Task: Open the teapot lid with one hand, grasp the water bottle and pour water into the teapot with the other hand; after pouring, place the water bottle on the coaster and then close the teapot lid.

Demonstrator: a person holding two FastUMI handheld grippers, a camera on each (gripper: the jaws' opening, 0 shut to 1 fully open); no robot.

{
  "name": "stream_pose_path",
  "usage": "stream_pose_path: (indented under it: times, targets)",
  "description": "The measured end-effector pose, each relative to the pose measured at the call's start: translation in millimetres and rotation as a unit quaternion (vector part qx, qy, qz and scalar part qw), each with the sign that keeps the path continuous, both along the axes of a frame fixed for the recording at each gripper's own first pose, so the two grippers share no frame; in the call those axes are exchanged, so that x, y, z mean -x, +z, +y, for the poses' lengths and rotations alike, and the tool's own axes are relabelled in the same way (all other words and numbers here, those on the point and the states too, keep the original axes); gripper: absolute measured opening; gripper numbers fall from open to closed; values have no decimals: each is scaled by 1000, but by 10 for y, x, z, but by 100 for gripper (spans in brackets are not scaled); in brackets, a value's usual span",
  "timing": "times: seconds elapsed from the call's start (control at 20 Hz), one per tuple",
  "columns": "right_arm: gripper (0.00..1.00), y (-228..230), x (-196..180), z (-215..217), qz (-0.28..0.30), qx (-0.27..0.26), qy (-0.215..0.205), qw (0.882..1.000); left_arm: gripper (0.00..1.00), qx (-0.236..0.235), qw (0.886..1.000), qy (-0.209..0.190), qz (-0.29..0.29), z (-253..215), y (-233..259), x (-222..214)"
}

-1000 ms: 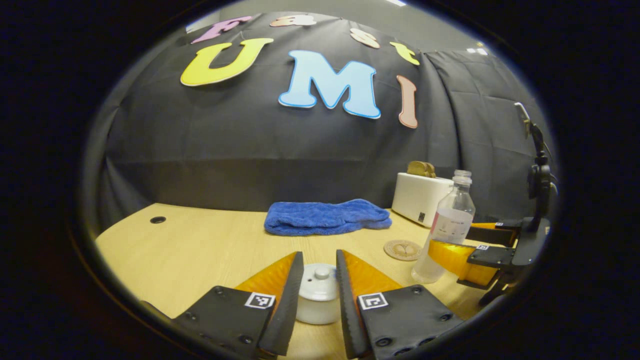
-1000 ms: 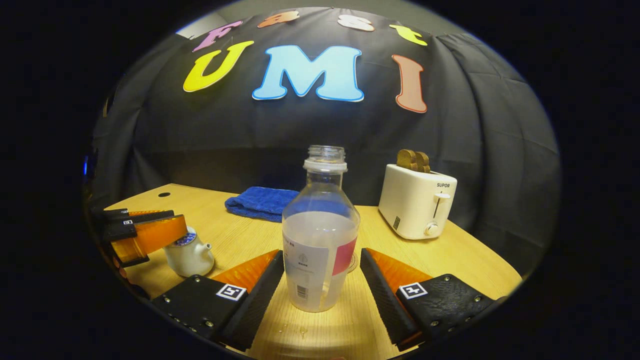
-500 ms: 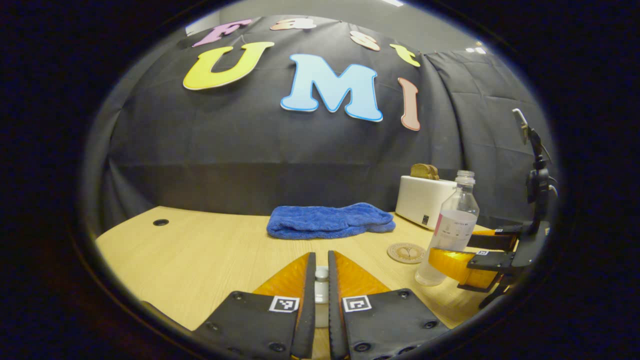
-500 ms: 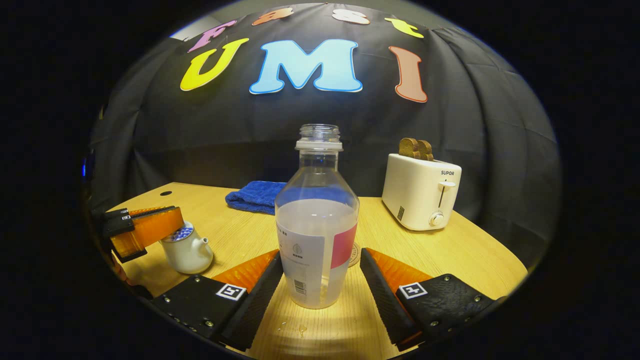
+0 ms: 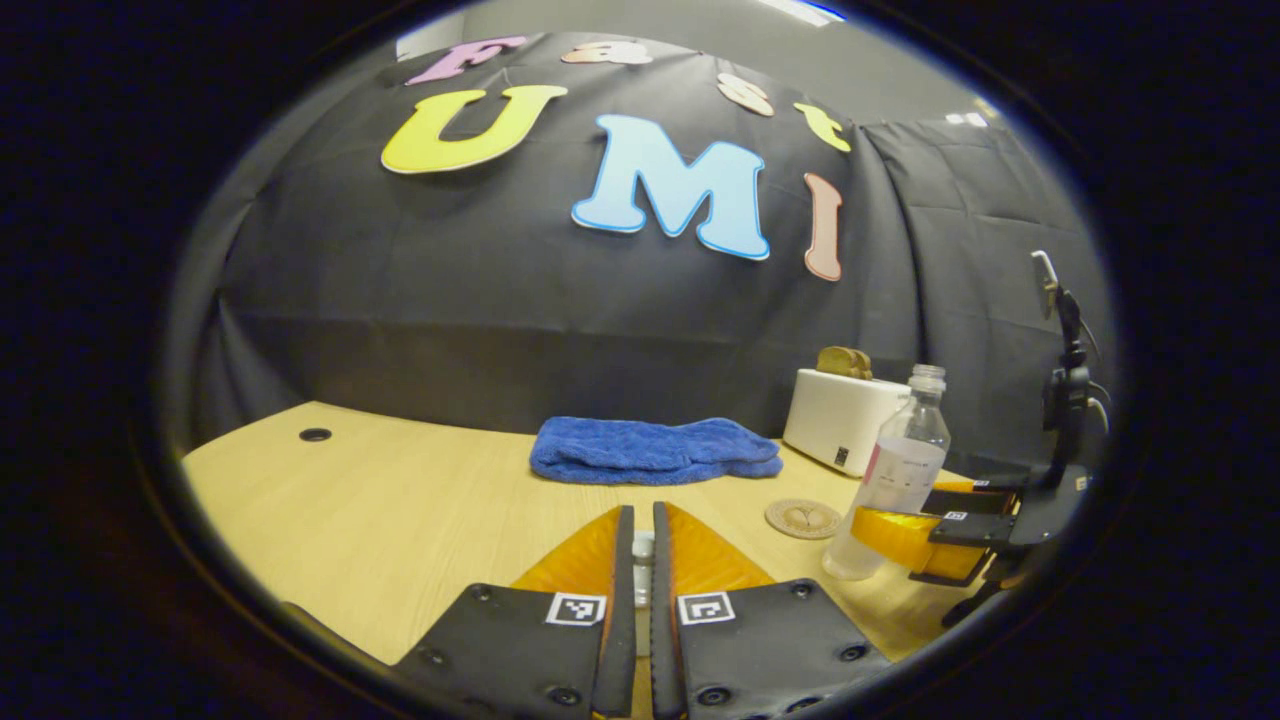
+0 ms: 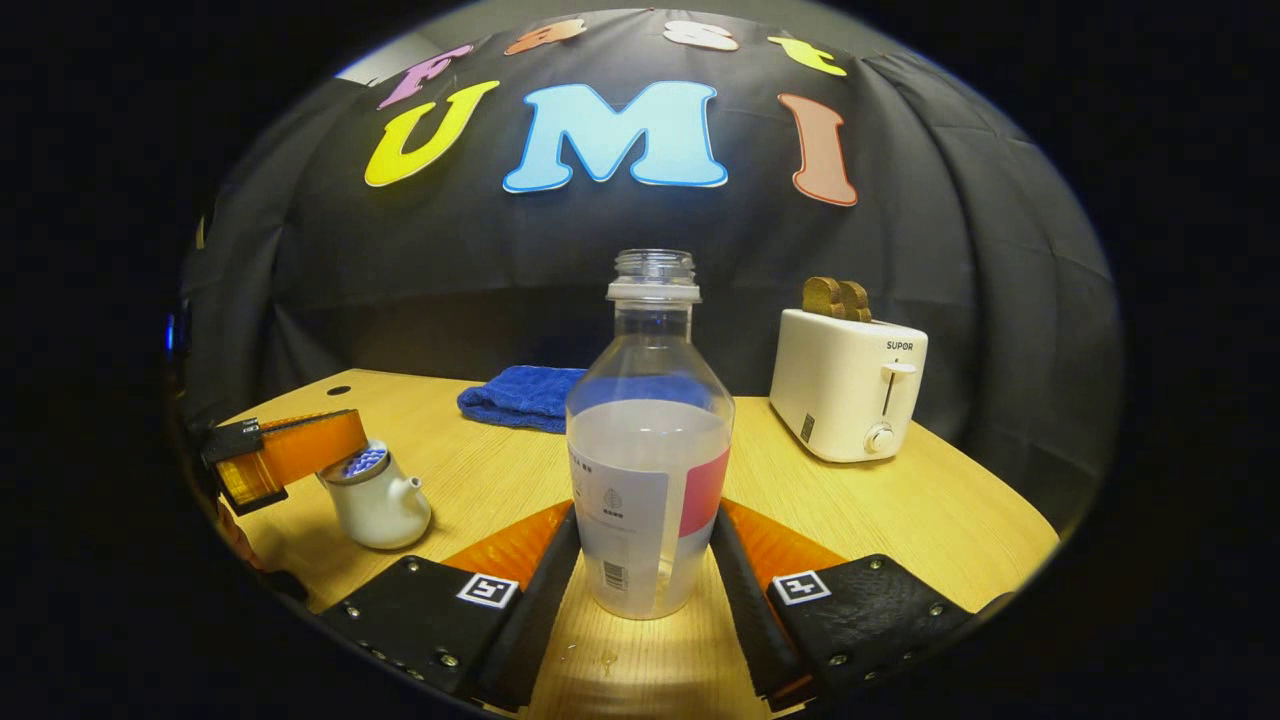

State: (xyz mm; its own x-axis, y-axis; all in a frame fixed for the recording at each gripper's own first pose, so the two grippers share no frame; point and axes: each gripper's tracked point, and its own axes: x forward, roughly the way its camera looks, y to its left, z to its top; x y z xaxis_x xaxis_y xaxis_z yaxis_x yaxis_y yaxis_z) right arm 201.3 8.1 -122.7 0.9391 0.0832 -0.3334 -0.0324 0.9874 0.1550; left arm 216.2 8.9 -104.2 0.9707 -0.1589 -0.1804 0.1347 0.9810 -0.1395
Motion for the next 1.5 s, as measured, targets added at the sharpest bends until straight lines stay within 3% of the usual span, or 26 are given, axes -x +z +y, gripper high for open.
stream_pose_path:
  times: [0.25, 0.55, 0.75, 1.0, 1.1, 1.3, 1.5]
  targets:
    - [76, -3, 16, -66, -1, -11, -10, 1000, 13, 18, 1000, 1, -16, 24, 106, 40]
    - [76, 61, 38, -37, -13, 12, -7, 1000, 13, 23, 999, 4, -45, 135, 339, 108]
    - [76, 231, 37, 28, -37, 78, 2, 996, 13, 21, 999, 14, -46, 308, 340, 108]
    - [76, 283, 44, 216, -42, 187, 18, 981, 13, 37, 998, 27, -48, 555, 386, 105]
    - [76, 290, 56, 282, -36, 248, 31, 968, 12, 49, 997, 28, -47, 646, 398, 104]
    - [76, 352, 26, 298, -33, 384, 55, 921, 13, 62, 996, 42, -41, 836, 331, 64]
    - [76, 294, -5, 335, -13, 462, 96, 882, 13, 77, 995, 33, -45, 857, 329, 61]
